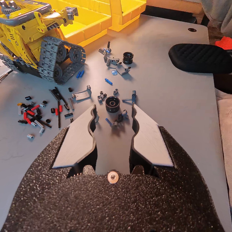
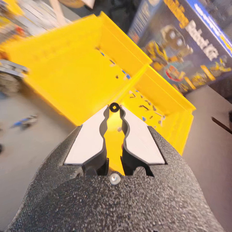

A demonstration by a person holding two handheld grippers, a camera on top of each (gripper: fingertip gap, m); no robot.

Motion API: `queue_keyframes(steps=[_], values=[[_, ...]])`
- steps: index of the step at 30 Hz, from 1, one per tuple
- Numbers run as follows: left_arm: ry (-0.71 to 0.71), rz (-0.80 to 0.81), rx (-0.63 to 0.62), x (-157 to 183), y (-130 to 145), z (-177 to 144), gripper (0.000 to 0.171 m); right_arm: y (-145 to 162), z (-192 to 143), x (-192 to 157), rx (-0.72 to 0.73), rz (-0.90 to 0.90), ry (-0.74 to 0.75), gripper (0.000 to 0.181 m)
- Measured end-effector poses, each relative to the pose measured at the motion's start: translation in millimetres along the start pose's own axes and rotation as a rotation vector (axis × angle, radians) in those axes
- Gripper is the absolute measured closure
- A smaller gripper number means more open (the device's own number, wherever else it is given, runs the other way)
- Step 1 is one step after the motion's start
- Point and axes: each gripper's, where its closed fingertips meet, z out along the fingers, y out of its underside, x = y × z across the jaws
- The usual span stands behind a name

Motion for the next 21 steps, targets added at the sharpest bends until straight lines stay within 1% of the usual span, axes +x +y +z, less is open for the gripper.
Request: queue_keyframes(steps=[1,3,4,5,6,7,8,9,10,12,13,14,15,16,17,19,21], values=[[0.001,0.004,-0.001,0.9,-0.1,0.3,0.115,29.8,14.1,27.0,-0.092,0.009,0.046,0.167],[0.001,0.010,-0.001,2.2,-0.2,0.7,0.115,94.4,42.7,57.5,-0.283,0.030,0.077,0.167],[0.003,0.009,-0.001,2.5,0.0,1.2,0.116,116.8,54.1,61.8,-0.335,0.019,0.068,0.167],[0.006,0.004,0.000,2.7,0.5,2.0,0.116,132.6,63.0,62.8,-0.370,-0.006,0.060,0.167],[0.011,-0.004,-0.001,2.7,1.5,3.1,0.116,142.2,69.4,65.8,-0.391,-0.040,0.073,0.167],[0.017,-0.014,-0.006,2.7,3.0,4.5,0.116,146.1,73.9,67.3,-0.393,-0.066,0.079,0.163],[0.021,-0.022,-0.014,2.6,4.8,5.8,0.116,145.0,76.3,68.7,-0.379,-0.058,0.084,0.155],[0.022,-0.023,-0.022,2.7,6.4,6.9,0.116,135.9,76.7,69.7,-0.327,-0.030,0.084,0.142],[0.021,-0.020,-0.027,2.9,7.4,7.8,0.116,116.6,74.1,69.0,-0.226,-0.006,0.078,0.133],[0.019,-0.015,-0.033,3.3,8.7,8.8,0.116,57.9,52.9,55.0,0.045,-0.018,0.042,0.133],[0.019,-0.017,-0.035,3.1,9.0,9.2,0.116,26.2,36.0,37.3,0.175,-0.054,0.003,0.135],[0.019,-0.020,-0.036,2.7,9.1,9.5,0.116,-2.7,17.9,8.2,0.288,-0.101,-0.077,0.139],[0.020,-0.024,-0.036,2.2,9.0,9.8,0.116,-25.1,1.0,-30.3,0.368,-0.156,-0.193,0.144],[0.018,-0.027,-0.035,1.5,8.9,9.9,0.116,-38.4,-12.4,-72.4,0.402,-0.215,-0.319,0.145],[0.015,-0.029,-0.033,0.8,8.5,9.8,0.116,-44.3,-21.6,-115.0,0.403,-0.269,-0.445,0.145],[0.009,-0.028,-0.027,0.1,7.5,8.9,0.117,-41.7,-29.8,-195.5,0.365,-0.355,-0.677,0.148],[0.001,-0.027,-0.021,-0.9,6.5,7.5,0.117,-26.7,-15.5,-254.4,0.280,-0.454,-0.787,0.148]])
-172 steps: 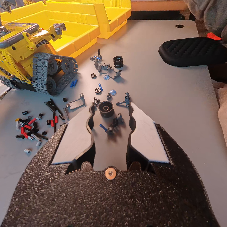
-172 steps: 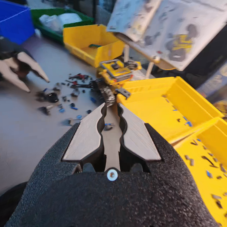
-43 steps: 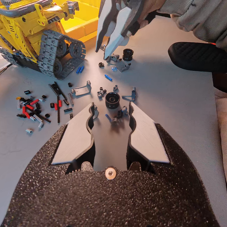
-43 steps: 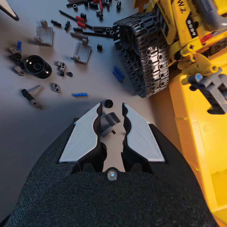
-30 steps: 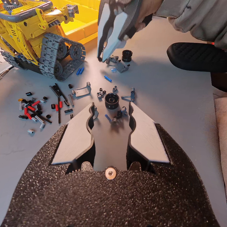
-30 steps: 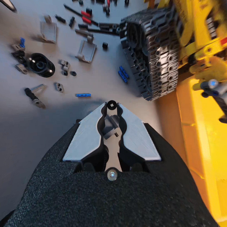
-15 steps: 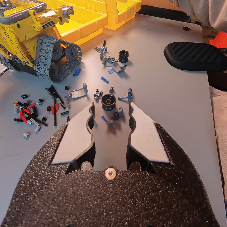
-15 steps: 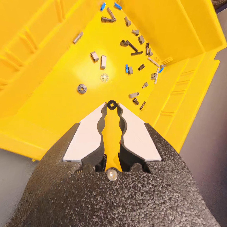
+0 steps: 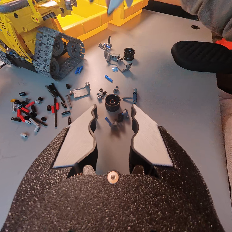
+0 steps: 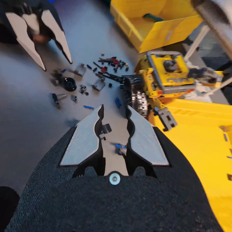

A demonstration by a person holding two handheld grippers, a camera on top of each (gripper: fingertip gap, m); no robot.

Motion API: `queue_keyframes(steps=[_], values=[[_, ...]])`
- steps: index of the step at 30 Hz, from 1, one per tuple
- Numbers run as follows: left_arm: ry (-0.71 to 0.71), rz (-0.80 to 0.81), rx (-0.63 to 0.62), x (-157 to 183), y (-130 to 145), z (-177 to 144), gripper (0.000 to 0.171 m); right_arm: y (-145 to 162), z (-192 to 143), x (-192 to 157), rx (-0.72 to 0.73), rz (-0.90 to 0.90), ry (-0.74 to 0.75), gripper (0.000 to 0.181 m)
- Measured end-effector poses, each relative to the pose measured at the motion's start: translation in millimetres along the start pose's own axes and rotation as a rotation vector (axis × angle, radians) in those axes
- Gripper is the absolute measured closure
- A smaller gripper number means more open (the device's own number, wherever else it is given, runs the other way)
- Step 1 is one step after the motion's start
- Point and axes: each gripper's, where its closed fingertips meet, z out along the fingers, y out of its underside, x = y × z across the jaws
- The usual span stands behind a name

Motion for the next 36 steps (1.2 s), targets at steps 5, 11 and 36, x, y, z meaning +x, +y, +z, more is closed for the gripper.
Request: queue_keyframes(steps=[5,11,36], values=[[-0.025,-0.022,0.008,-8.4,0.3,-3.5,0.118,31.2,88.4,-8.7,-0.198,-0.001,-0.088,0.149],[-0.024,-0.025,0.011,-9.6,0.1,-4.8,0.119,44.6,113.3,1.0,-0.279,0.054,-0.047,0.158],[-0.030,-0.027,0.019,-10.1,-1.6,-7.6,0.118,-13.9,59.5,5.0,-0.023,0.191,-0.032,0.179]])
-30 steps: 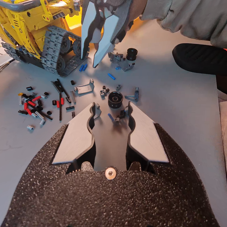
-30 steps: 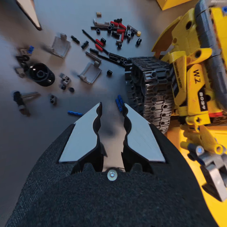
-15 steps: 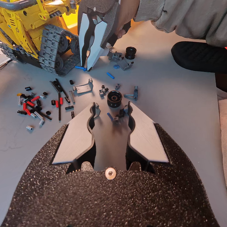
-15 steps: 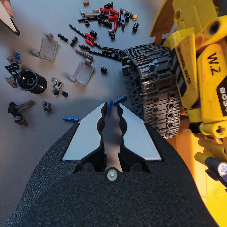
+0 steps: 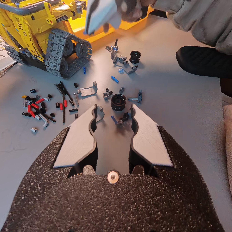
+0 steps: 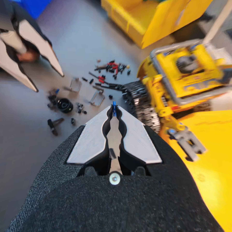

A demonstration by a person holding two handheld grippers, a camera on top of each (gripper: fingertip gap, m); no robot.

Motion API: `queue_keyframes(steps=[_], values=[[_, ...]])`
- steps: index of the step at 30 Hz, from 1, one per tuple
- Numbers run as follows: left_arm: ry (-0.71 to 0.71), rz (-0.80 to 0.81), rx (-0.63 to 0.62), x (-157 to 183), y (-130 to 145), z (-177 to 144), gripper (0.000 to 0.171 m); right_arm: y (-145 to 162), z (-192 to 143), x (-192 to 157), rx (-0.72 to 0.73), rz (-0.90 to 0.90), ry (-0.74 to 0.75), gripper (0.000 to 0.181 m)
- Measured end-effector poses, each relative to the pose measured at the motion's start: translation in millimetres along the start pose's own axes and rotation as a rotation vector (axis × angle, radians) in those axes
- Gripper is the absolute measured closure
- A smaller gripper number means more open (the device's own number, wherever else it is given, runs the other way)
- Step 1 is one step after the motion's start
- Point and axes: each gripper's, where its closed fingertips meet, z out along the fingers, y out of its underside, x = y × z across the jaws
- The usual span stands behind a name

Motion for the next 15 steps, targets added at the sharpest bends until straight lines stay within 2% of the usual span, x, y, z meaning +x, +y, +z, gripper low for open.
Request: queue_keyframes(steps=[2,4,6,8,11,13,15], values=[[0.002,-0.008,0.004,-0.3,-0.8,0.3,0.118,-23.1,-36.7,42.9,0.110,0.047,0.187,0.179],[0.003,-0.007,-0.002,0.1,0.2,1.7,0.118,-20.8,-69.4,97.7,0.116,0.106,0.390,0.179],[-0.001,0.001,-0.013,0.5,2.2,3.5,0.118,7.5,-88.7,152.3,0.011,0.169,0.573,0.179],[-0.011,0.006,-0.023,-0.5,4.0,4.6,0.118,46.2,-90.4,189.2,-0.135,0.205,0.666,0.179],[-0.044,0.012,-0.041,-6.9,8.1,4.3,0.119,88.7,-84.5,217.1,-0.310,0.210,0.760,0.175],[-0.055,-0.005,-0.038,-11.1,8.1,3.2,0.120,91.2,-85.9,222.8,-0.356,0.167,0.820,0.165],[-0.065,-0.024,-0.036,-15.1,8.0,2.3,0.122,75.9,-91.8,221.1,-0.293,0.159,0.861,0.163]])
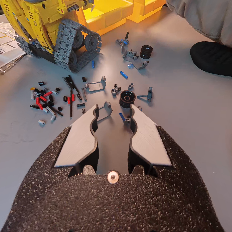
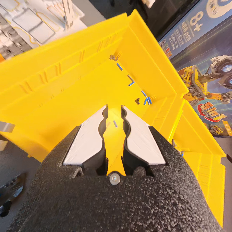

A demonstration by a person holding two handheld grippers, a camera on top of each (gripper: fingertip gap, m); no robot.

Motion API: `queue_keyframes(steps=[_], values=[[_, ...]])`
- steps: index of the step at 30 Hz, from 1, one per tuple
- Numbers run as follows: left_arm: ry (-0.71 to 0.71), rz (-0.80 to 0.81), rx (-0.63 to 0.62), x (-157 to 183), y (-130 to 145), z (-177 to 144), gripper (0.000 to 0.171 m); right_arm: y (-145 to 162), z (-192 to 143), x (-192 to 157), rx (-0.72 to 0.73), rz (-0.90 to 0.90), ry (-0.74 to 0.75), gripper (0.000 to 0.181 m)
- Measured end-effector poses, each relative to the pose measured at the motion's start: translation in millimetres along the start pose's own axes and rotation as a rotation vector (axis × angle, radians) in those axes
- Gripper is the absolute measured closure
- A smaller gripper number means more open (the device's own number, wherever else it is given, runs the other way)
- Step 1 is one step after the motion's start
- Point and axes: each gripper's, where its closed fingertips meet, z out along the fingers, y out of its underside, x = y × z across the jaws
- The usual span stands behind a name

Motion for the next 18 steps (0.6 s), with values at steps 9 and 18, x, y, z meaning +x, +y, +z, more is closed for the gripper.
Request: queue_keyframes(steps=[9,18], values=[[-0.073,0.010,-0.075,-11.6,4.8,16.3,0.147,-60.3,-130.8,-137.4,0.421,-0.191,-0.530,0.162],[-0.082,-0.025,-0.159,-22.3,16.9,18.8,0.168,3.6,-90.7,-237.1,0.142,-0.517,-0.710,0.162]])
